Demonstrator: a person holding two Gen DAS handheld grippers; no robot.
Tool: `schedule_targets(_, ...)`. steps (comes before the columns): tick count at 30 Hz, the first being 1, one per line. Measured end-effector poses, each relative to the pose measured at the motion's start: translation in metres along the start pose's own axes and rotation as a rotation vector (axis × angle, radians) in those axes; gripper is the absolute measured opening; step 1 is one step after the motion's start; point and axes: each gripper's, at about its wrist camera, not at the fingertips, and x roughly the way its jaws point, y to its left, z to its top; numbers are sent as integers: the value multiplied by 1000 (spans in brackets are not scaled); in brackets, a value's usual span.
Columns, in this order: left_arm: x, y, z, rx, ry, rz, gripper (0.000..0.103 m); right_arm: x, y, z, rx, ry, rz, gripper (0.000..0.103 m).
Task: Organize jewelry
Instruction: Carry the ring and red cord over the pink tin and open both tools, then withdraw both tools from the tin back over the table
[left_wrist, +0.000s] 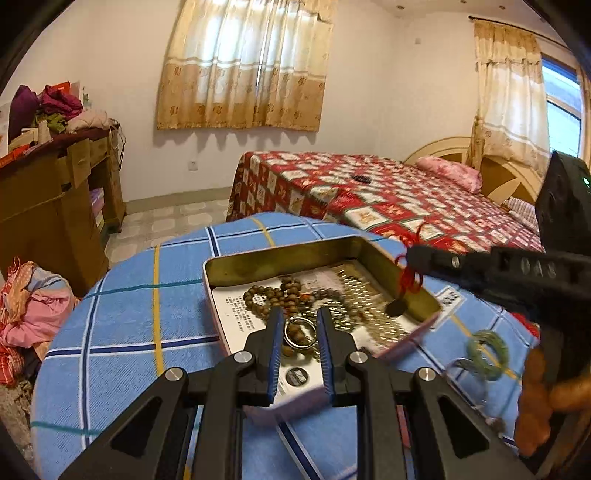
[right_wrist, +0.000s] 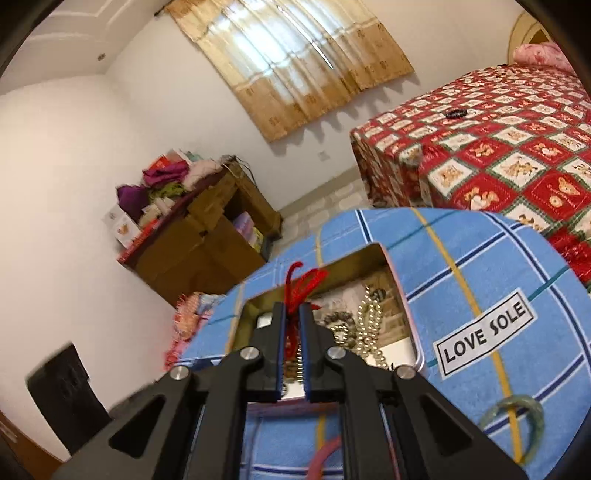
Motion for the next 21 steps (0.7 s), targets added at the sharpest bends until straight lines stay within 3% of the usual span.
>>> schedule_targets(6, 19, 5, -6, -16, 46, 30, 18, 19, -8, -15, 4, 58, -6, 10)
schedule_targets(16, 24, 7, -6, -36, 87, 63, 18, 28, -6, -26, -49, 87, -93, 15)
schedule_targets(18, 24, 6, -6, -29, 91, 75, 19, 29, -8, -24, -37, 83, -83, 17)
schedule_targets(21, 25, 4, -5, -15, 96, 94, 20, 23, -6, -23, -49, 55, -97, 35)
